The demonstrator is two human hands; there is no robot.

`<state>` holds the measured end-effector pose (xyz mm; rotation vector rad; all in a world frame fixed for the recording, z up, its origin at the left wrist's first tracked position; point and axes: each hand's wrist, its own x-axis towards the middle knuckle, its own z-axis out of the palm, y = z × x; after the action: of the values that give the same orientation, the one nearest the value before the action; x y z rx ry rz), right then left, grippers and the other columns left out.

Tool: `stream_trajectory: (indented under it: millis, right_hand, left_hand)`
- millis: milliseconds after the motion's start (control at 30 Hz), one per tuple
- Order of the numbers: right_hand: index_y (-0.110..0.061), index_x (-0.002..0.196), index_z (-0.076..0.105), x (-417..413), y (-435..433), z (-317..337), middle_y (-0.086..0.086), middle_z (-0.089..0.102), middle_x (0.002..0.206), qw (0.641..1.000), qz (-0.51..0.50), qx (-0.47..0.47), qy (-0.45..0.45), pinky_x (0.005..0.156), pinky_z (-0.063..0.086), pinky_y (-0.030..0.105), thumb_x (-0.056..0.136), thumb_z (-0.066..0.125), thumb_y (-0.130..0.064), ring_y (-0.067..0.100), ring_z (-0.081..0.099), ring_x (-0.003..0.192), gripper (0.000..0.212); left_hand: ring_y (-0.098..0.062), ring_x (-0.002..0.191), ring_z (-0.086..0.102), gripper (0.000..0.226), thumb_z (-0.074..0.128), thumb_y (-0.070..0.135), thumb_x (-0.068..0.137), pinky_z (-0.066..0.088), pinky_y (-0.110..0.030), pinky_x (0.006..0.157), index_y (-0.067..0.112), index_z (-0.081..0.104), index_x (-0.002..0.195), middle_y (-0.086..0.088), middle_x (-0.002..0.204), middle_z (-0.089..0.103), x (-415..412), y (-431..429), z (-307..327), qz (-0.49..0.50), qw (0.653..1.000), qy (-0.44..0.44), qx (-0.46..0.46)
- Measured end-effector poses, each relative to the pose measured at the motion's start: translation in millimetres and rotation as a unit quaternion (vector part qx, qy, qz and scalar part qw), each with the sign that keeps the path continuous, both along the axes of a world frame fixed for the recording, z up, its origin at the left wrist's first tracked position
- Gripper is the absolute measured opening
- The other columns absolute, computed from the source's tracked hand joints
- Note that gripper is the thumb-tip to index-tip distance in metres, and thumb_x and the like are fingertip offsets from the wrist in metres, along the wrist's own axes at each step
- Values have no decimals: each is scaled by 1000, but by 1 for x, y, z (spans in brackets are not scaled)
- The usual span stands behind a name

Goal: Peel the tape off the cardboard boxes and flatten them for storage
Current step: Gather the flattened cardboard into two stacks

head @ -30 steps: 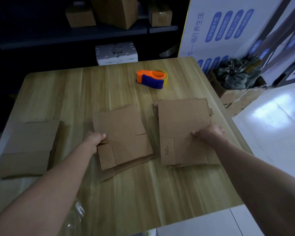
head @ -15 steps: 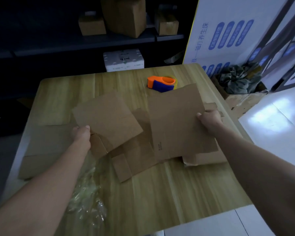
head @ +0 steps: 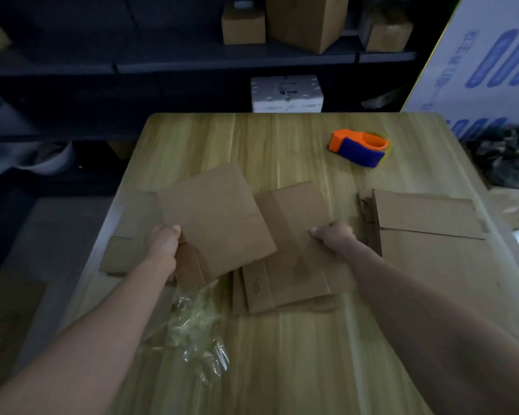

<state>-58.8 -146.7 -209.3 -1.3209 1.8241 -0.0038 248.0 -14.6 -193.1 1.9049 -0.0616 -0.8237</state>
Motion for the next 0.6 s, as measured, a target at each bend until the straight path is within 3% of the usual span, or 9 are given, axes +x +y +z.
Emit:
stream_trajectory:
  millis: [133, 267, 400, 467, 600]
  right_hand:
    - [1, 113, 59, 15, 2, 6, 17, 60, 122, 999, 29, -21, 17, 101, 44, 38, 88, 57, -52, 33, 57, 113, 59]
    - [5, 127, 51, 15, 14, 2, 16, 61, 123, 999, -35, -9, -21, 85, 48, 29, 84, 66, -43, 32, 60, 110, 66]
    - [0, 143, 26, 2, 28, 7, 20, 47, 136, 993, -107, -33, -23, 99, 40, 38, 89, 63, -27, 36, 49, 123, 71]
    - [-3, 145, 16, -10, 29, 11, 21, 45, 139, 991, -120, -46, 26, 107, 35, 45, 91, 61, -27, 38, 46, 126, 74]
    - [-8, 137, 29, -11, 31, 25, 19, 39, 141, 988, -82, -62, 114, 108, 31, 45, 89, 58, -19, 36, 36, 131, 58]
  left_hand:
    - [-17, 96, 48, 31, 54, 5, 94, 40, -29, 80, 0, 55, 124, -10, 118, 58, -6, 8, -8, -3, 1000, -25, 12]
    - [-19, 93, 50, 29, 53, 7, 95, 40, -31, 78, 3, 55, 123, -16, 126, 57, -9, 7, -10, -11, 1000, -6, 12]
    - [-20, 93, 53, 24, 52, 6, 95, 44, -33, 80, 3, 57, 117, -18, 123, 59, -8, 6, -4, -39, 999, 7, 6]
    - [-20, 94, 54, 19, 53, 5, 94, 45, -35, 85, 8, 60, 111, -18, 121, 61, -4, 5, -2, -53, 999, 3, -1]
    - [-24, 95, 58, 15, 54, 7, 93, 47, -44, 92, 12, 62, 104, -17, 115, 64, 2, 4, 2, -84, 996, -8, 5]
